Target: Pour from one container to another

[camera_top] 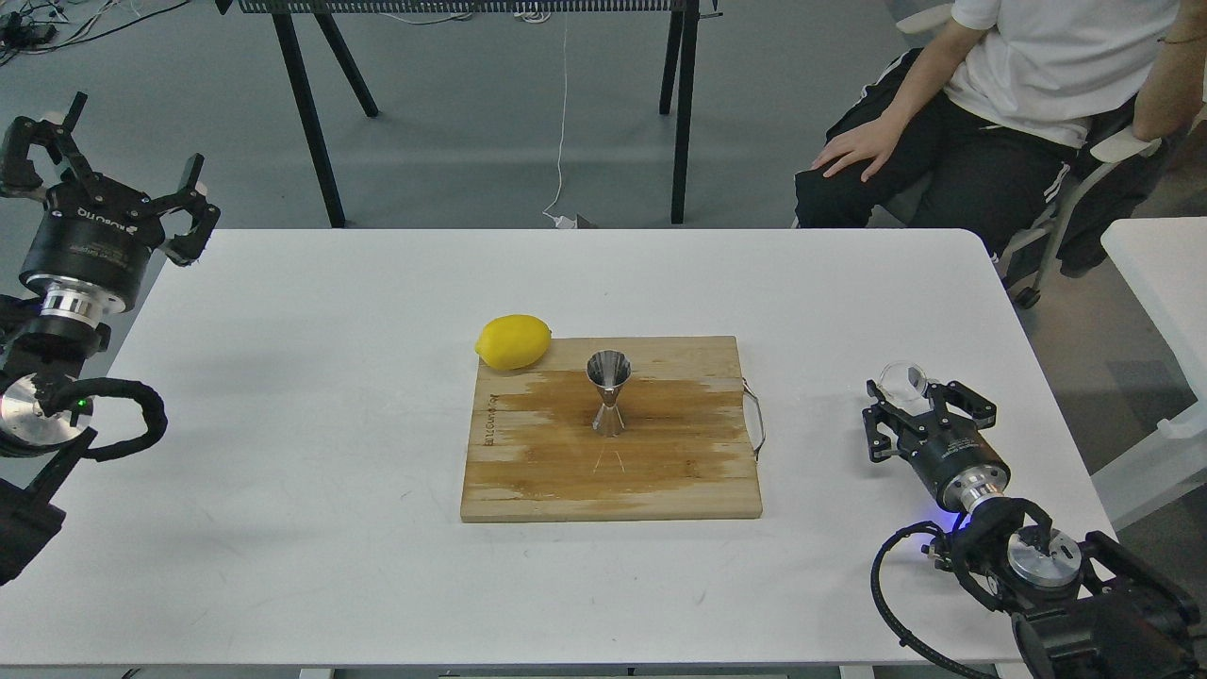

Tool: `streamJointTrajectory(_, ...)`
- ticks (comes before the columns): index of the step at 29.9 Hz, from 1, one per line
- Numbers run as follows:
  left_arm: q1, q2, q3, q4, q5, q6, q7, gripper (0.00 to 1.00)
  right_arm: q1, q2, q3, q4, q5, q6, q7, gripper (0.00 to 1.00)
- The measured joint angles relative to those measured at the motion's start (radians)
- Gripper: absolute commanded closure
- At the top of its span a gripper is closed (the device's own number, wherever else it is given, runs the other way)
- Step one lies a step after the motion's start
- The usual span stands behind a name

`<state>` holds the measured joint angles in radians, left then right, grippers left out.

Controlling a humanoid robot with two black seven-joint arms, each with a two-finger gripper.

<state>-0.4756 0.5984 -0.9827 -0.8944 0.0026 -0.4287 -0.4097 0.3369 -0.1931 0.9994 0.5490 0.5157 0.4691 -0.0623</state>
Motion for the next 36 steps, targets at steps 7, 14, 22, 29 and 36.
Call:
streamJointTrajectory(7,-0.001,0.001,0.001,-0.004,0.0,0.006,0.003,0.0,0.0,0.026,0.026,-0.003,0.042,-0.01,-0.012,0.22)
streamJointTrajectory(14,-0.002,0.007,0.002,-0.01,0.0,0.01,0.005,0.0,0.001,0.044,0.03,-0.01,0.058,-0.011,-0.012,0.16)
streamJointTrajectory(22,-0.002,0.015,0.001,-0.012,0.0,0.015,0.005,0.0,0.001,0.049,0.036,-0.01,0.058,-0.011,-0.012,0.57)
streamJointTrajectory(29,-0.002,0.015,-0.001,-0.012,-0.001,0.015,0.005,0.0,0.001,0.075,0.036,-0.009,0.058,-0.016,-0.011,0.22)
streamJointTrajectory(36,-0.001,0.015,-0.001,-0.012,-0.001,0.012,0.005,0.0,0.001,0.087,0.054,-0.009,0.058,-0.057,-0.01,0.08)
